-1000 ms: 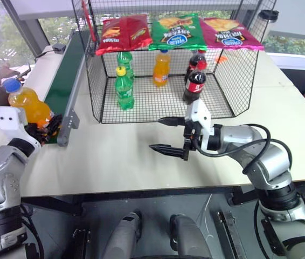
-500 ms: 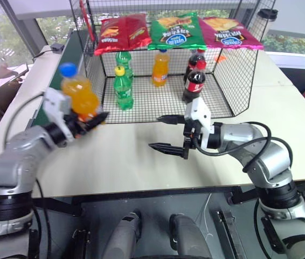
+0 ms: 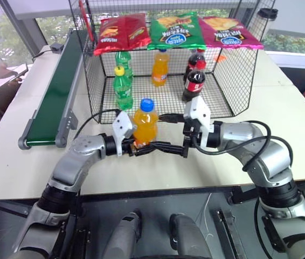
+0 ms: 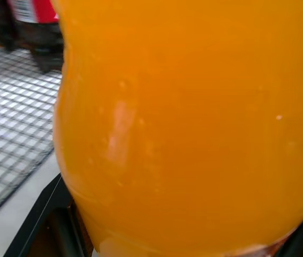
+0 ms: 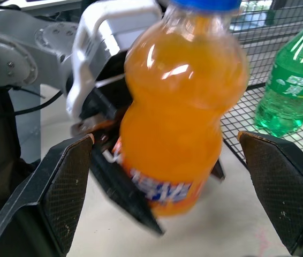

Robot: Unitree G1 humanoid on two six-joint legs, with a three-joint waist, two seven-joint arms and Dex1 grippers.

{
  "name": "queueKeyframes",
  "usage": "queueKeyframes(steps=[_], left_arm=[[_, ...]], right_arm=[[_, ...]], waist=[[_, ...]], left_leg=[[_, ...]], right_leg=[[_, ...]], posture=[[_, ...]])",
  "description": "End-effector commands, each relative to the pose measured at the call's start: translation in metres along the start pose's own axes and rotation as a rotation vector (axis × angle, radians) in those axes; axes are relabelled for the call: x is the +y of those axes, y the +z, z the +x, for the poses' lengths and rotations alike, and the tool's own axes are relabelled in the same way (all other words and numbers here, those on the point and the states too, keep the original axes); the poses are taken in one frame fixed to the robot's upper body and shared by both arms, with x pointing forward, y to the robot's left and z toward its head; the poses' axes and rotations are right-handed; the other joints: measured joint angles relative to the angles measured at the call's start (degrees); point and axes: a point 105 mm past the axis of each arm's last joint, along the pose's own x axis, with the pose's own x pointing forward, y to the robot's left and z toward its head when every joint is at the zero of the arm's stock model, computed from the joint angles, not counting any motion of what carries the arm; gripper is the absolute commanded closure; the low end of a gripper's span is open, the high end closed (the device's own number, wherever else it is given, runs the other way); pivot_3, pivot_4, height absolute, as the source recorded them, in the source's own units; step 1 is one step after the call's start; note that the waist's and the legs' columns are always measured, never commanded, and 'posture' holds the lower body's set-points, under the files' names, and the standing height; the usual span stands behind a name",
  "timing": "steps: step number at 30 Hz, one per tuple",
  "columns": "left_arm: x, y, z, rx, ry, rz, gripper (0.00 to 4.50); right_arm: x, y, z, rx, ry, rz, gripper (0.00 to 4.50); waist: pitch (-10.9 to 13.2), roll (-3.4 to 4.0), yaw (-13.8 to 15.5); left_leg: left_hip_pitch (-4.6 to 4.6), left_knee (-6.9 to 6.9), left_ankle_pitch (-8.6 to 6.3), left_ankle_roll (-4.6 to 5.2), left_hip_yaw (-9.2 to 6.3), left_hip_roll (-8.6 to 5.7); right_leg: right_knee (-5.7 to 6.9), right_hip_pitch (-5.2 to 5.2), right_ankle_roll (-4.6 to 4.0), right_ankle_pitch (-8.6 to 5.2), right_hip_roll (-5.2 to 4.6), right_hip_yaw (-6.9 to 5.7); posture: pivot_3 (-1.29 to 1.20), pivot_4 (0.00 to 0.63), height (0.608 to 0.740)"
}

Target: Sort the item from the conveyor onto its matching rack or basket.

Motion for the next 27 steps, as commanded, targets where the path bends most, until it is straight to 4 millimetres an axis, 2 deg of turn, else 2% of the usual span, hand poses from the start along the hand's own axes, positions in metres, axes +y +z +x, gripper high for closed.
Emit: queueKeyframes(steps=[1,14,17,19,20,25,27], left_arm=[[-0.005,0.017,0.003,-0.050,-0.039,0.066,1.48],[-0.016,0.017,0.009,-0.055,-0.067,0.051,1.48],[-0.016,0.016,0.010,-0.047,-0.063,0.035,1.48],[-0.015,0.016,0.010,-0.048,-0.061,0.025,1.48],[-0.015,0.017,0.010,-0.049,-0.060,0.023,1.48],[-0.010,0.019,0.011,-0.057,-0.025,0.020,1.48],[-0.006,0.020,0.011,-0.066,-0.002,0.017,0.43]], right_arm=[[0.000,0.013,0.001,-0.031,-0.010,-0.060,0.00],[-0.011,0.021,0.010,-0.071,-0.040,-0.087,0.00],[-0.011,0.023,0.011,-0.083,-0.034,-0.086,0.87],[-0.010,0.023,0.012,-0.083,-0.026,-0.086,1.84],[-0.010,0.023,0.012,-0.082,-0.024,-0.085,2.01],[-0.009,0.021,0.012,-0.063,-0.019,-0.098,2.01],[-0.009,0.020,0.012,-0.058,-0.022,-0.101,2.01]], waist=[[0.0,0.00,0.0],[0.0,0.00,0.0],[0.0,0.00,0.0],[0.0,0.00,0.0],[0.0,0.00,0.0],[0.0,0.00,0.0],[0.0,0.00,0.0]], left_leg=[[0.00,0.00,0.00,0.00,0.00,0.00],[0.01,0.02,0.02,0.03,0.00,0.00],[0.01,0.03,0.03,0.05,0.00,0.00],[0.02,0.03,0.04,0.06,0.00,-0.01],[0.01,0.04,0.03,0.05,0.00,-0.01],[0.02,0.04,0.03,0.04,0.00,-0.01],[0.02,0.05,0.03,0.04,0.00,-0.01]], right_leg=[[0.01,0.00,0.00,0.00,0.00,0.00],[0.02,0.02,0.01,0.00,0.02,-0.01],[0.03,0.02,0.01,0.01,0.03,-0.01],[0.03,0.02,0.01,0.00,0.03,-0.01],[0.04,0.02,0.01,0.01,0.03,-0.01],[0.05,0.02,0.01,0.01,0.03,-0.01],[0.06,0.02,0.01,0.01,0.03,-0.01]], posture=[[0.00,0.150,0.739],[0.00,0.150,0.739],[0.00,0.150,0.739],[0.00,0.150,0.739],[0.00,0.150,0.739],[0.00,0.150,0.739],[0.00,0.150,0.739]])
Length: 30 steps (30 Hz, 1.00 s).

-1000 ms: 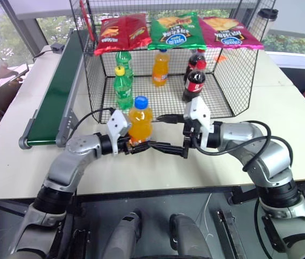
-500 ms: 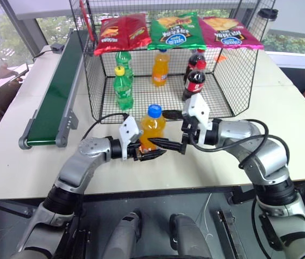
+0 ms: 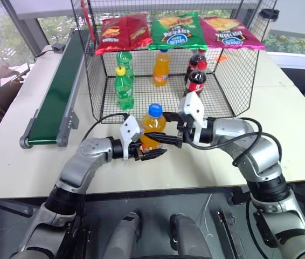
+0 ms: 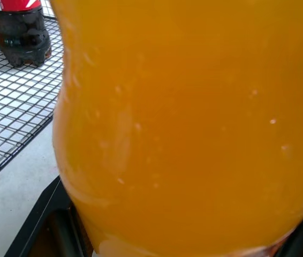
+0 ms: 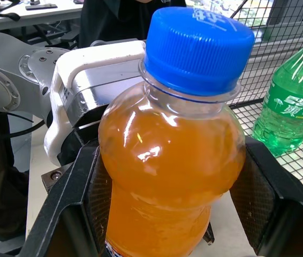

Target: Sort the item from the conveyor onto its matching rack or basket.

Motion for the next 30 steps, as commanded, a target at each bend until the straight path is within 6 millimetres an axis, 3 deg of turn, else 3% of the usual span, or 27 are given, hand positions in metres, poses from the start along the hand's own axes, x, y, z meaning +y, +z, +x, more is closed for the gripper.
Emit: queueKeyframes(steps=[1,6,10,17,22,30], left_arm=[[0.001,0.023,0.001,-0.075,0.012,0.048,0.03],[0.009,0.023,-0.001,-0.064,0.072,0.043,0.03],[0.016,0.017,-0.022,-0.040,0.129,-0.014,0.03],[0.036,0.004,-0.074,0.004,0.323,-0.080,0.03],[0.058,-0.007,-0.095,0.024,0.539,-0.026,0.03],[0.054,-0.004,-0.077,-0.073,0.691,0.007,0.03]], right_arm=[[-0.002,0.016,-0.001,-0.029,-0.014,-0.076,2.01],[-0.004,0.016,-0.002,-0.025,-0.030,-0.088,2.01],[-0.020,0.020,-0.003,-0.031,-0.102,-0.109,2.01],[-0.067,0.024,0.003,-0.049,-0.340,-0.144,2.01],[-0.097,0.028,0.014,-0.084,-0.481,-0.115,2.01],[-0.136,0.018,0.030,-0.072,-0.613,-0.128,2.01]], waist=[[0.0,0.00,0.1],[0.0,0.00,0.0],[0.0,0.00,-0.3],[0.0,0.02,-0.1],[0.0,0.04,-0.1],[0.0,0.04,-0.1]], left_leg=[[0.00,0.00,0.00,0.00,0.00,0.00],[0.00,0.02,0.01,0.01,0.00,0.00],[0.02,0.02,0.02,0.02,0.00,0.00],[0.06,0.02,-0.01,-0.03,-0.01,0.02],[0.05,0.02,-0.02,-0.06,0.02,-0.04],[0.07,0.01,0.03,-0.04,0.04,-0.04]], right_leg=[[0.00,0.00,0.00,0.00,0.00,0.00],[0.03,0.00,0.00,0.00,0.00,0.00],[0.08,-0.02,0.00,0.00,0.01,0.00],[0.20,-0.06,-0.01,0.00,0.04,0.01],[0.19,-0.06,-0.01,0.00,0.09,0.02],[0.23,-0.07,0.19,0.12,0.16,0.05]], posture=[[0.00,0.150,0.739],[0.00,0.150,0.739],[0.00,0.150,0.739],[0.00,0.150,0.739],[0.00,0.150,0.739],[0.00,0.150,0.739]])
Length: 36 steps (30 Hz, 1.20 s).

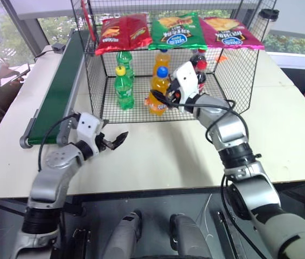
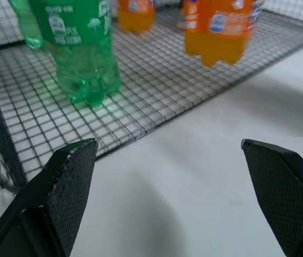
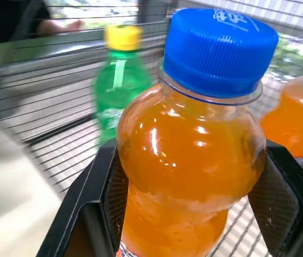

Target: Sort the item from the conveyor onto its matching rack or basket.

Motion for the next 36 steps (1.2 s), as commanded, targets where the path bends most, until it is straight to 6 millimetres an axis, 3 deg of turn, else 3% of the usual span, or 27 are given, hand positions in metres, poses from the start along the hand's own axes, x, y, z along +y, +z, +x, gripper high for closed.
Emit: queueKeyframes(steps=[1,13,17,27,36], left_arm=[[-0.009,0.016,0.001,-0.084,0.039,0.038,0.03],[-0.024,0.017,0.003,-0.109,0.066,0.033,0.03],[-0.030,0.016,0.004,-0.103,0.048,0.036,0.00],[-0.034,0.013,0.005,-0.093,0.023,0.020,0.00],[-0.043,0.009,0.008,-0.085,-0.019,0.004,0.00]], right_arm=[[-0.018,0.024,0.008,-0.090,-0.063,-0.056,2.01],[-0.023,0.011,0.025,-0.085,-0.087,-0.019,2.01],[-0.020,0.006,0.026,-0.079,-0.063,0.005,0.04],[-0.029,0.009,0.013,-0.056,-0.029,-0.067,0.04],[-0.042,-0.006,-0.033,0.061,0.071,-0.195,0.04]], waist=[[0.0,0.00,0.0],[0.0,0.02,-0.4],[0.0,0.03,-0.4],[0.0,0.03,-0.2],[0.0,0.04,0.0]], left_leg=[[0.00,0.00,0.00,0.00,0.01,0.00],[0.03,-0.04,0.04,0.03,0.00,0.05],[0.03,-0.04,0.04,0.03,0.01,0.05],[0.08,-0.03,0.04,0.00,-0.01,0.05],[0.08,0.00,0.02,-0.02,0.02,0.03]], right_leg=[[0.00,0.00,0.00,0.00,0.01,0.00],[0.08,-0.03,0.01,0.01,0.10,0.02],[0.08,-0.03,0.01,0.01,0.11,0.03],[0.09,0.01,-0.01,0.00,0.13,0.05],[0.07,0.06,-0.03,-0.01,0.08,0.05]], posture=[[0.00,0.150,0.739],[0.00,0.150,0.739],[0.00,0.150,0.739],[0.00,0.150,0.739],[0.00,0.150,0.739]])
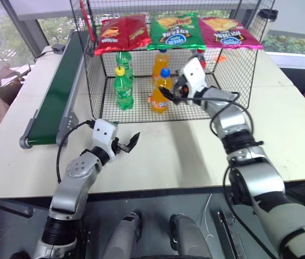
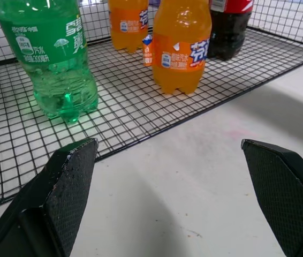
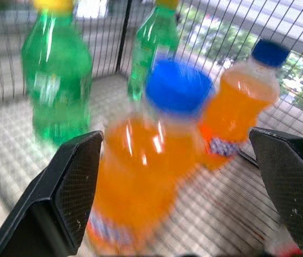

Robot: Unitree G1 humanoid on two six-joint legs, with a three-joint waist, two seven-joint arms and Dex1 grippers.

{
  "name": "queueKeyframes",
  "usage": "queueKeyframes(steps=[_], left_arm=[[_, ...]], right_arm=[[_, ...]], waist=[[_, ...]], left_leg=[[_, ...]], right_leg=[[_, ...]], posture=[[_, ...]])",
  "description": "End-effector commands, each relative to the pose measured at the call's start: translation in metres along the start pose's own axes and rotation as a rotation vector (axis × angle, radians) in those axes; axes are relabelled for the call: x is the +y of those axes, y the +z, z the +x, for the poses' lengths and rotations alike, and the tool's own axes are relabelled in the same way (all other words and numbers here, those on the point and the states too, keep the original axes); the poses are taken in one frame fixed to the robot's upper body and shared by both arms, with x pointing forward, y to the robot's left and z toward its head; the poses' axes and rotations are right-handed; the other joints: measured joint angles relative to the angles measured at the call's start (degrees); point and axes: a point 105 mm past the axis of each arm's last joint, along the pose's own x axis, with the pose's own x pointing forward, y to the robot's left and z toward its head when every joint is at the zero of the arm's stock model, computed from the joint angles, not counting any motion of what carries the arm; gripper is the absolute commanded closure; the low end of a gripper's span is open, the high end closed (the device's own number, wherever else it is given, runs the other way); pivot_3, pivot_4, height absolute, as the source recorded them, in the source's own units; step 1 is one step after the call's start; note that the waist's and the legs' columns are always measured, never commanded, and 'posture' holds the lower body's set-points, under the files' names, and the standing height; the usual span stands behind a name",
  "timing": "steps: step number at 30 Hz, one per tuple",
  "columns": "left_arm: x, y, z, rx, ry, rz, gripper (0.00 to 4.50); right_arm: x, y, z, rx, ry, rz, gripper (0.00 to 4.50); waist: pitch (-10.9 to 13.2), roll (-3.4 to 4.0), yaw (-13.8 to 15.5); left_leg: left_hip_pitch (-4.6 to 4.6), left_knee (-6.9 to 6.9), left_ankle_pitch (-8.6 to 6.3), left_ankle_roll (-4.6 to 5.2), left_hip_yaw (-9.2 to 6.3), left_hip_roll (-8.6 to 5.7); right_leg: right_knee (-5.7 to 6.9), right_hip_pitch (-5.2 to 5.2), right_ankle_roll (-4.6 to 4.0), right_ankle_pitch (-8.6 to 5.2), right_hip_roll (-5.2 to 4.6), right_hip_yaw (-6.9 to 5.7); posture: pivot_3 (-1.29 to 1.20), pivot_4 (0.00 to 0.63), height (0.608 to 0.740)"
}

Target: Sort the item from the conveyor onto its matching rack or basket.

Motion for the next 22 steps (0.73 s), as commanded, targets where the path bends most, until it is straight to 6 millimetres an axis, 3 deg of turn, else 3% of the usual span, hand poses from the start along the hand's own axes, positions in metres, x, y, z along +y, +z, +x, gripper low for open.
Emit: queueKeyframes(steps=[1,5,9,14,22], left_arm=[[-0.010,0.010,0.002,-0.038,-0.049,0.009,0.00],[-0.012,0.009,0.000,-0.029,-0.081,0.003,0.00],[-0.011,0.004,-0.005,-0.006,-0.112,-0.007,0.00],[-0.010,-0.004,-0.008,0.027,-0.125,0.003,0.00],[-0.014,-0.005,-0.008,0.027,-0.147,0.019,0.00]], right_arm=[[0.006,0.015,-0.013,-0.023,0.081,-0.040,0.04],[0.030,0.009,-0.033,0.003,0.235,-0.014,0.04],[0.074,-0.002,-0.062,0.033,0.444,0.035,0.04],[0.109,-0.003,-0.079,0.039,0.542,0.128,0.04],[0.126,-0.014,-0.083,0.075,0.535,0.215,0.04]], waist=[[0.0,0.00,-0.1],[0.0,0.02,-0.4],[0.0,0.02,0.0],[0.0,0.02,0.0],[0.0,0.02,0.1]], left_leg=[[0.00,0.00,0.00,0.00,0.00,0.00],[0.02,-0.01,0.02,0.03,0.02,0.06],[0.01,0.00,-0.01,0.01,-0.01,0.05],[-0.01,0.07,-0.05,-0.05,0.01,0.02],[-0.03,0.07,-0.06,-0.06,0.00,0.03]], right_leg=[[0.01,0.00,-0.03,-0.01,-0.01,0.00],[0.02,-0.02,-0.11,-0.07,-0.01,0.00],[0.00,0.01,-0.14,-0.10,-0.05,-0.01],[-0.02,0.04,-0.16,-0.12,-0.21,-0.02],[-0.06,0.05,-0.09,-0.19,-0.25,-0.03]], posture=[[0.00,0.150,0.739],[0.00,0.150,0.739],[0.00,0.150,0.739],[0.00,0.150,0.739],[0.00,0.150,0.739]])
